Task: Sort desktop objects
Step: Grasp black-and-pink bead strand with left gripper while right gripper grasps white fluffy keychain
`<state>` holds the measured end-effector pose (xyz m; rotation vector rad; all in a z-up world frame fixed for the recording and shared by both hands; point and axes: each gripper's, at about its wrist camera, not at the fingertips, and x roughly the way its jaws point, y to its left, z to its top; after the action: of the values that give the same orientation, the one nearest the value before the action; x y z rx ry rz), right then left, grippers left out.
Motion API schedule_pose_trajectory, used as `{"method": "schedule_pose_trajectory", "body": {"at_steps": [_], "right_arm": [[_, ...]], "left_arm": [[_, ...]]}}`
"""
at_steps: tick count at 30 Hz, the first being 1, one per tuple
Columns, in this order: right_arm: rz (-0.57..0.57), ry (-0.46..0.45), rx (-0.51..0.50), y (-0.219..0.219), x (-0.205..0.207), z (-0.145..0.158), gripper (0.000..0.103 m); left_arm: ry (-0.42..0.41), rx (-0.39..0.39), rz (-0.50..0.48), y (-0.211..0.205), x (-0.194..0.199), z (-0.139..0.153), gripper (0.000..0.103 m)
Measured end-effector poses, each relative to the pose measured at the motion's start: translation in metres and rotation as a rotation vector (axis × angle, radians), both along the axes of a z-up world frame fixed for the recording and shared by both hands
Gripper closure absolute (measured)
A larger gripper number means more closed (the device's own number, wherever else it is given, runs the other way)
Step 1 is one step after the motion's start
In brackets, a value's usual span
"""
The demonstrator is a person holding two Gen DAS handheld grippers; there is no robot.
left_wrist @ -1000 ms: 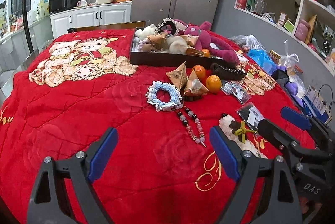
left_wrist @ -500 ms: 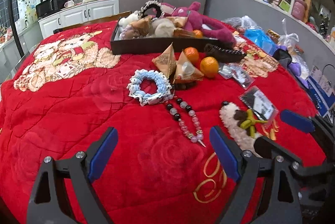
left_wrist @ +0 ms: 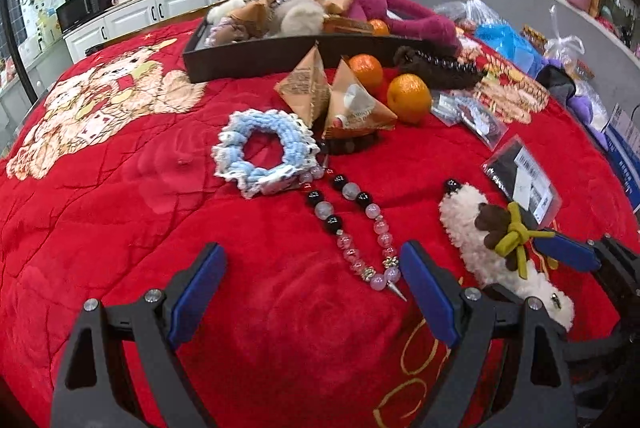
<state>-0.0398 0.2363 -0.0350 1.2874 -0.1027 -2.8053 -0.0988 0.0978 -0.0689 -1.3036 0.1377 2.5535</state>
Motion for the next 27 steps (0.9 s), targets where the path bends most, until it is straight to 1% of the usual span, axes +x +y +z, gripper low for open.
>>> {"method": "schedule_pose_trajectory", "body": {"at_steps": [3,6,8,9,11,12,13,15,16,17,18,21,27], "right_arm": [[-0.005,-0.013,0.0,0.001,-0.003,-0.002,0.032],[-0.011,-0.019,-0.019,0.002,-0.004,-0.003,0.033],[-0.014,-0.022,-0.009,0.0,-0.005,-0.004,0.034],[-0.012,-0.022,-0.001,-0.001,-0.005,-0.004,0.037],[-0.006,-0.024,0.005,-0.003,-0.005,-0.004,0.042],[-0.004,-0.024,0.006,-0.004,-0.006,-0.004,0.046],[-0.003,-0.024,0.006,-0.005,-0.006,-0.004,0.049],[0.005,-0.02,-0.002,-0.007,-0.006,-0.004,0.061],[0.01,-0.018,-0.01,-0.007,-0.006,-0.004,0.065],[0.014,-0.016,-0.016,-0.008,-0.005,-0.003,0.066],[0.013,-0.017,-0.014,-0.009,-0.005,-0.003,0.066],[0.013,-0.016,0.003,-0.012,-0.005,-0.003,0.068],[0.015,-0.014,0.006,-0.016,-0.003,0.0,0.07]], "left_arm": [[-0.002,-0.012,-0.015,0.005,-0.004,-0.001,0.014],[-0.003,-0.026,-0.018,0.008,-0.007,-0.002,0.014],[-0.002,-0.029,-0.019,0.009,-0.006,-0.002,0.014],[0.001,-0.028,-0.023,0.009,-0.005,-0.002,0.017],[0.01,-0.032,-0.023,0.009,-0.004,-0.001,0.024],[0.016,-0.031,-0.028,0.01,-0.002,0.0,0.033],[0.023,-0.029,-0.039,0.011,-0.001,0.001,0.046],[0.034,-0.035,-0.059,0.014,0.003,0.002,0.06],[0.039,-0.039,-0.064,0.015,0.004,0.003,0.071],[0.043,-0.042,-0.063,0.016,0.005,0.003,0.078],[0.046,-0.045,-0.053,0.016,0.005,0.004,0.088],[0.038,-0.014,-0.046,0.01,0.004,0.004,0.094],[0.044,0.01,-0.035,0.006,0.009,0.007,0.095]]}}
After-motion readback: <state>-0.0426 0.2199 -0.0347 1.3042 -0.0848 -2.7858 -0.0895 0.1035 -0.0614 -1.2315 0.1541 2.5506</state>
